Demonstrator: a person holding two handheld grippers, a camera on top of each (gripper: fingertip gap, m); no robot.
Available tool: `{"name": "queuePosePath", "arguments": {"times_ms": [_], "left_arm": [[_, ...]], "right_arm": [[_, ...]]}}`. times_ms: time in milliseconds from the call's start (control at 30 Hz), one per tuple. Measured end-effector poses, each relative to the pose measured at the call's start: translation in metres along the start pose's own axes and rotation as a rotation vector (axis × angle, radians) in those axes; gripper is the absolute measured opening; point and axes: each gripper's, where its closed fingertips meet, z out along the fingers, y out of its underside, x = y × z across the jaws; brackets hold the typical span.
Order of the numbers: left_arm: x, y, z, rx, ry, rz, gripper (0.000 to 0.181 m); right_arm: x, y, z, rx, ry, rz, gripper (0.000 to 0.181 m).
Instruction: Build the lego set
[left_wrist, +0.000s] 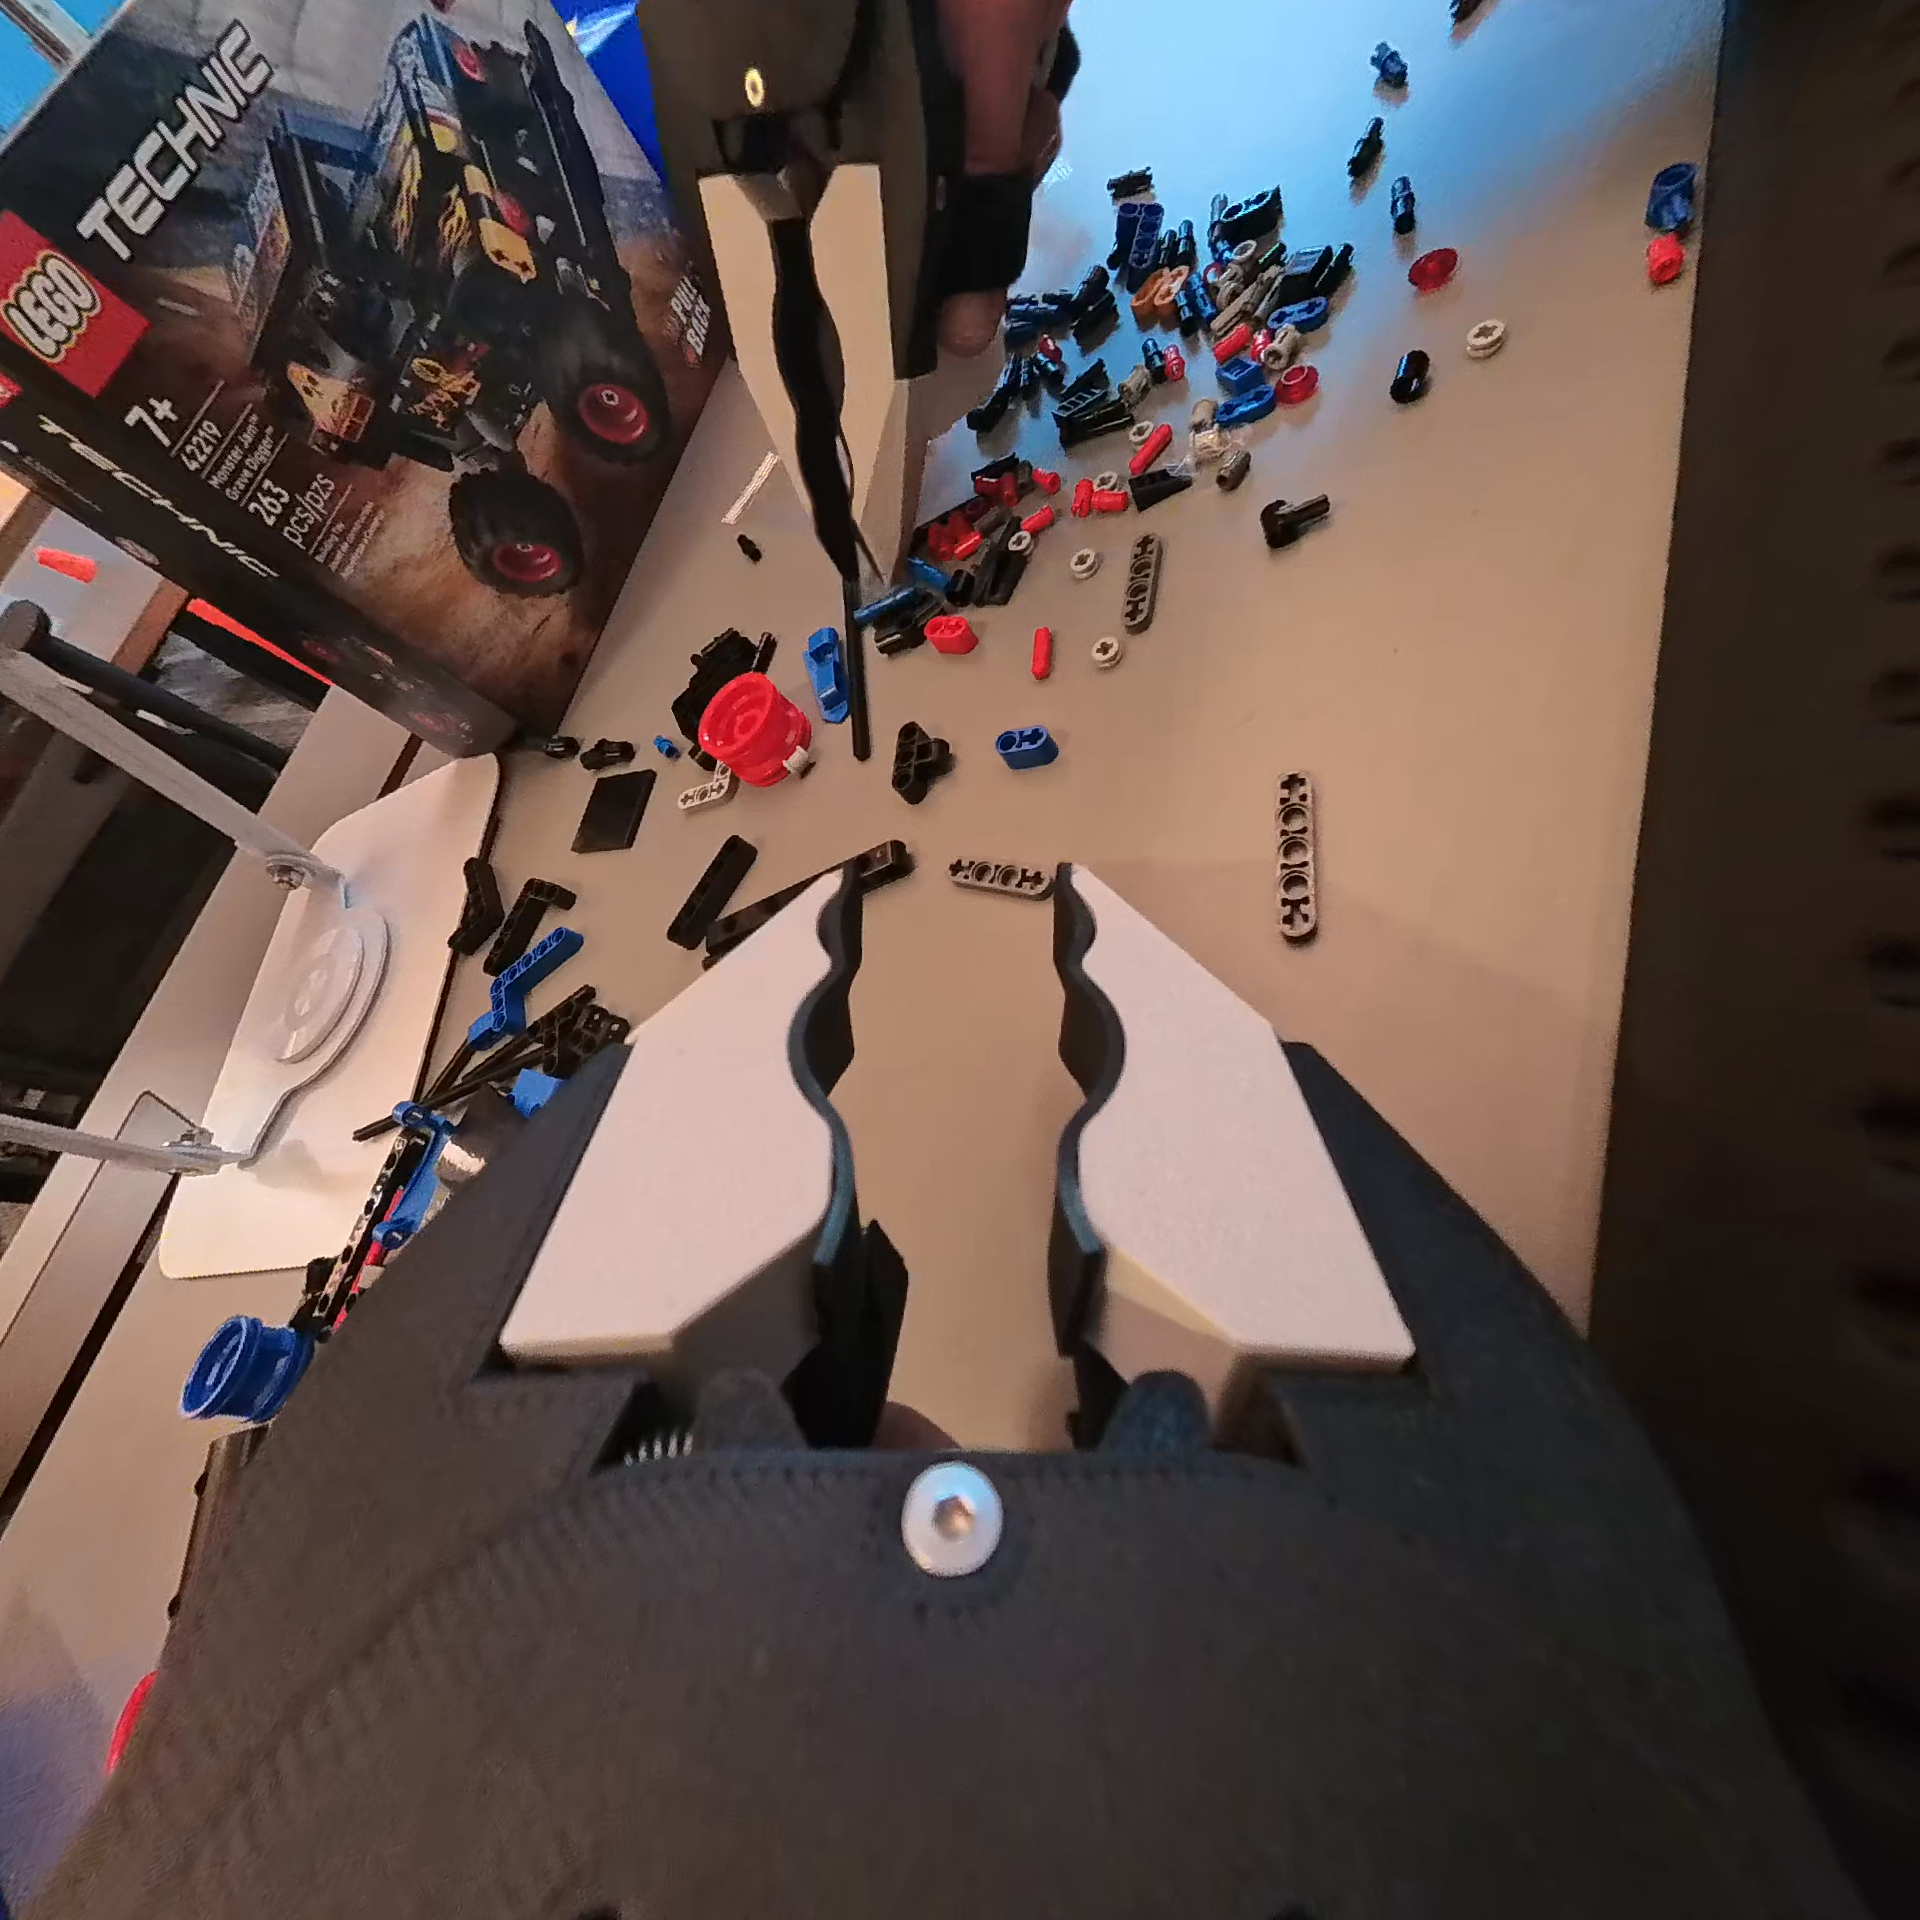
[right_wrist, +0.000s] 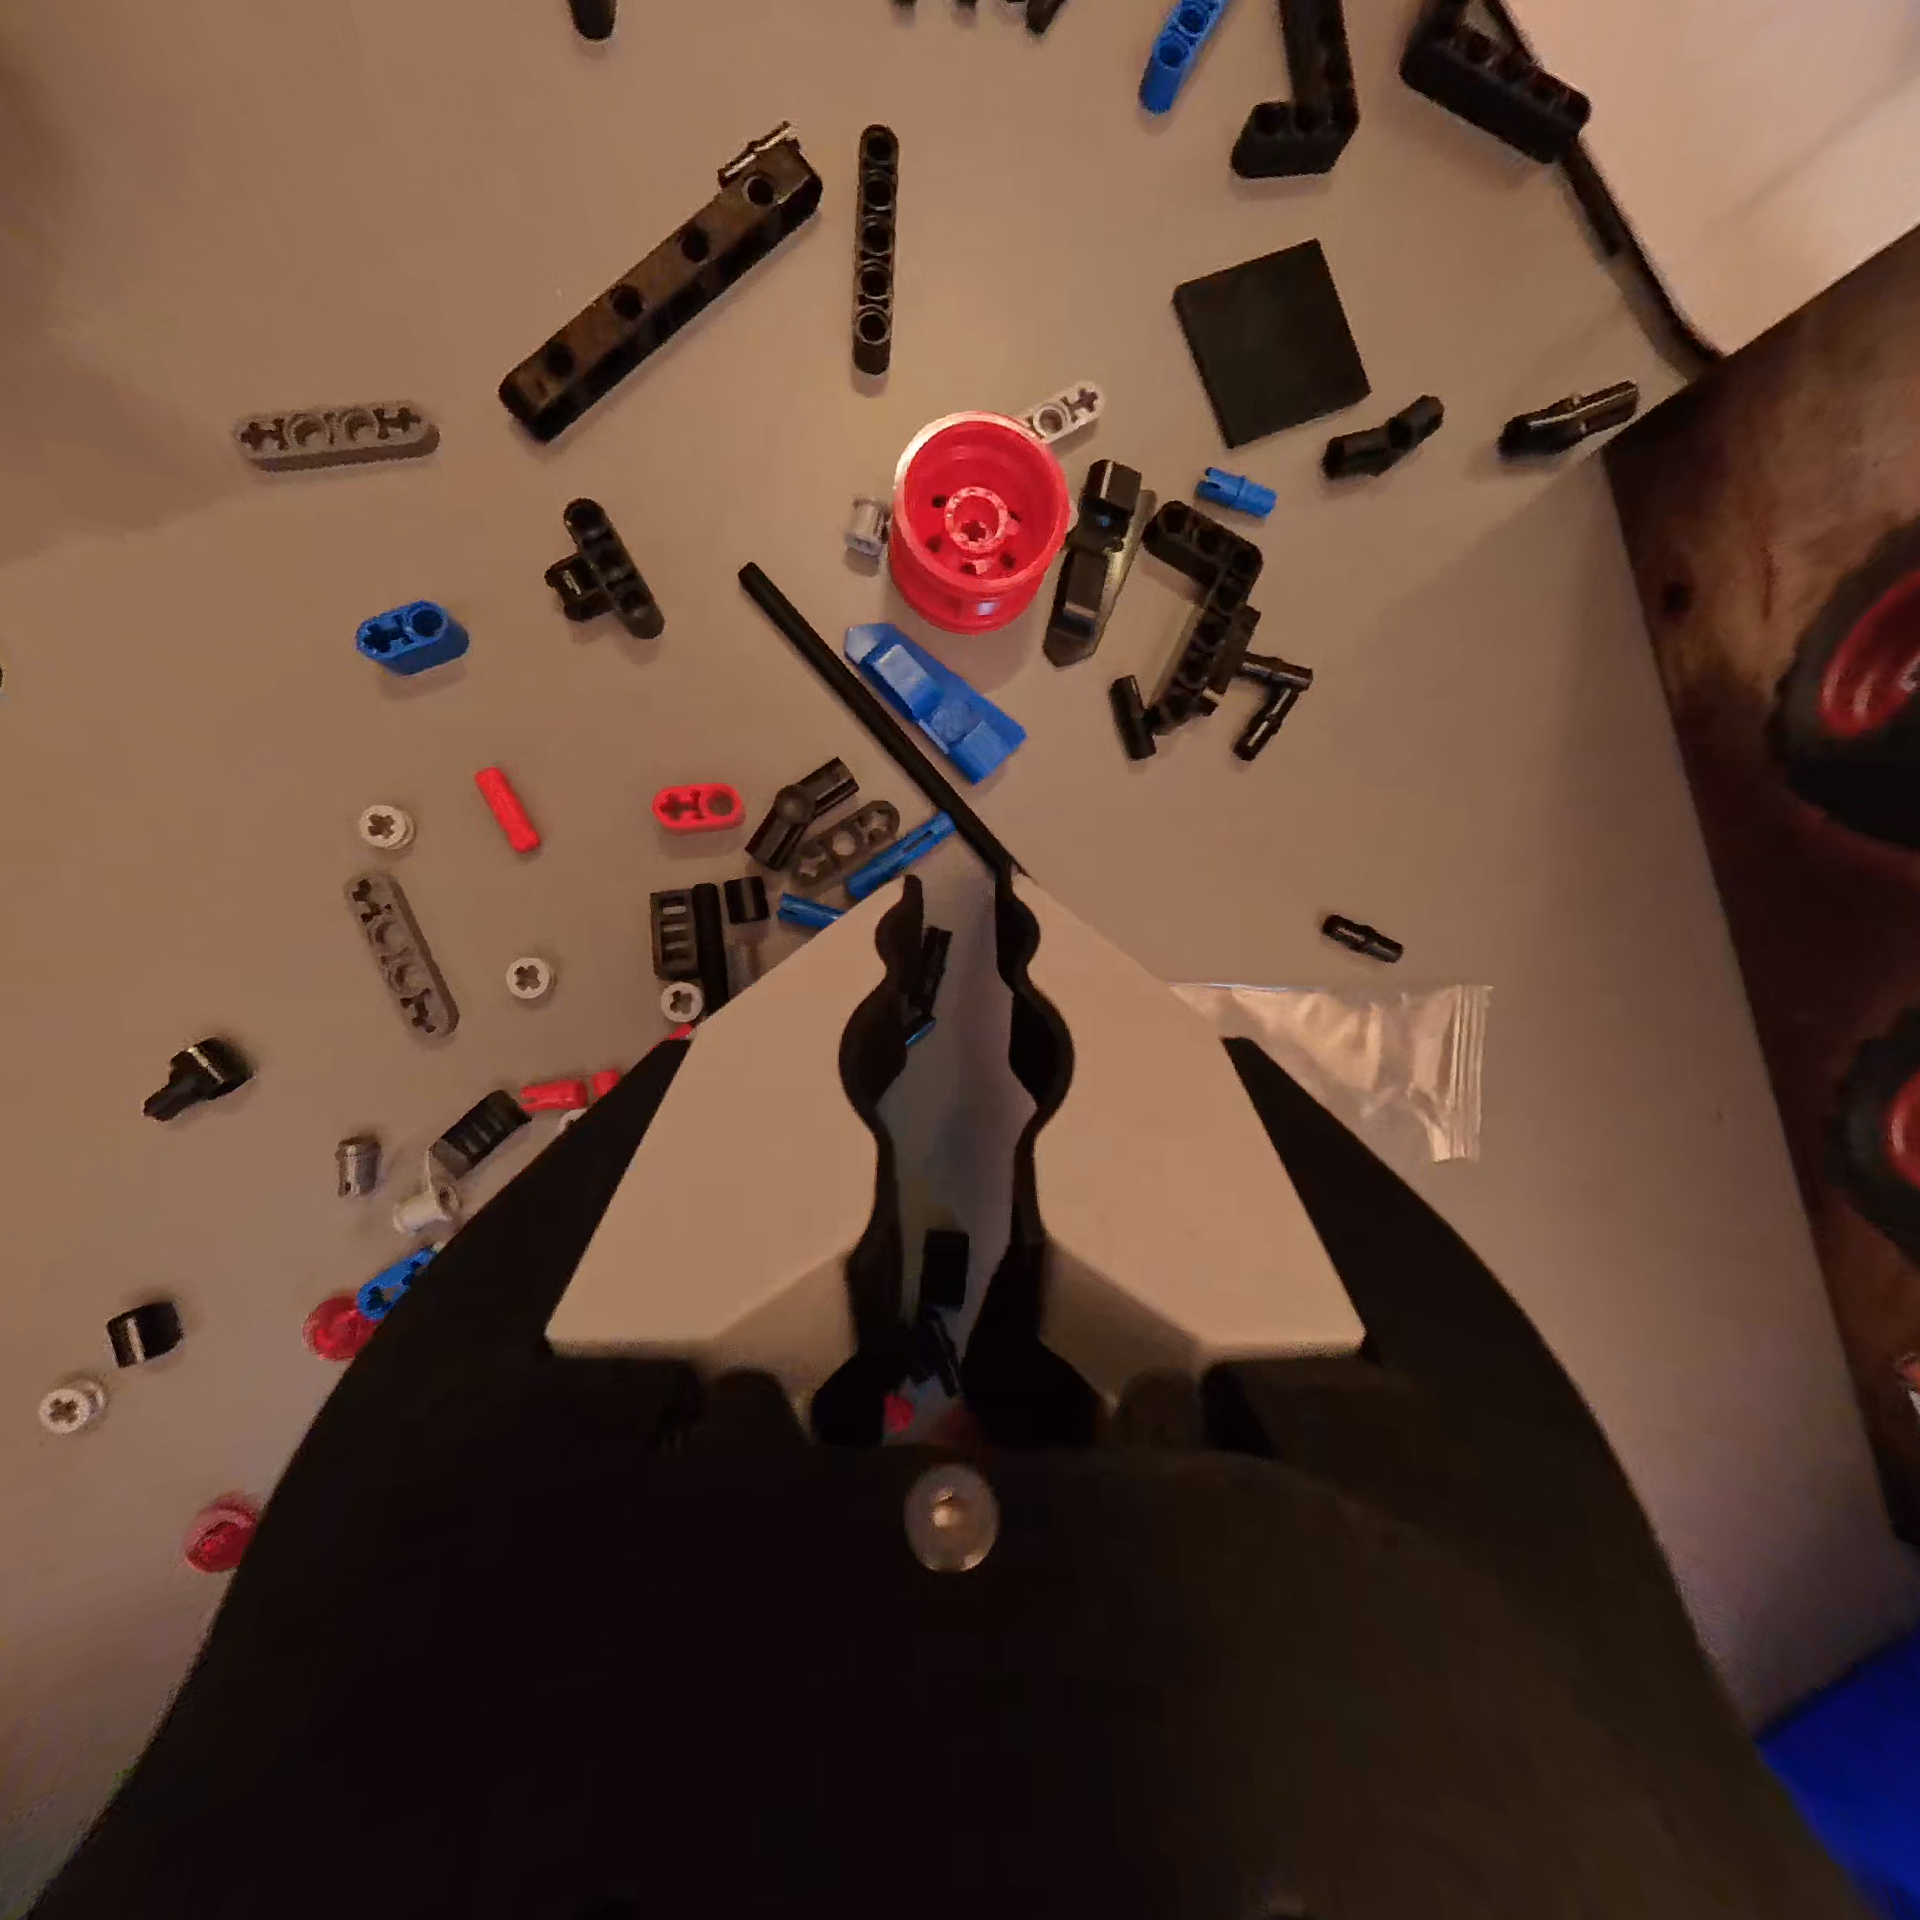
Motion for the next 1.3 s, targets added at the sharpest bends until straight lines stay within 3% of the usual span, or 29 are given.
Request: {"name": "queuePosePath", "arguments": {"times_ms": [400,700,1300], "left_arm": [[-0.002,-0.002,-0.001,0.009,-0.006,-0.001,0.034],[-0.003,-0.003,0.0,0.012,-0.007,0.004,0.034],[-0.004,-0.003,0.002,0.01,-0.002,0.006,0.034]], "right_arm": [[-0.012,-0.01,0.004,-0.019,-0.001,-0.132,0.021],[-0.02,-0.018,0.006,-0.014,-0.036,-0.254,0.017],[-0.033,-0.02,0.01,-0.018,-0.208,-0.257,0.017]]}}
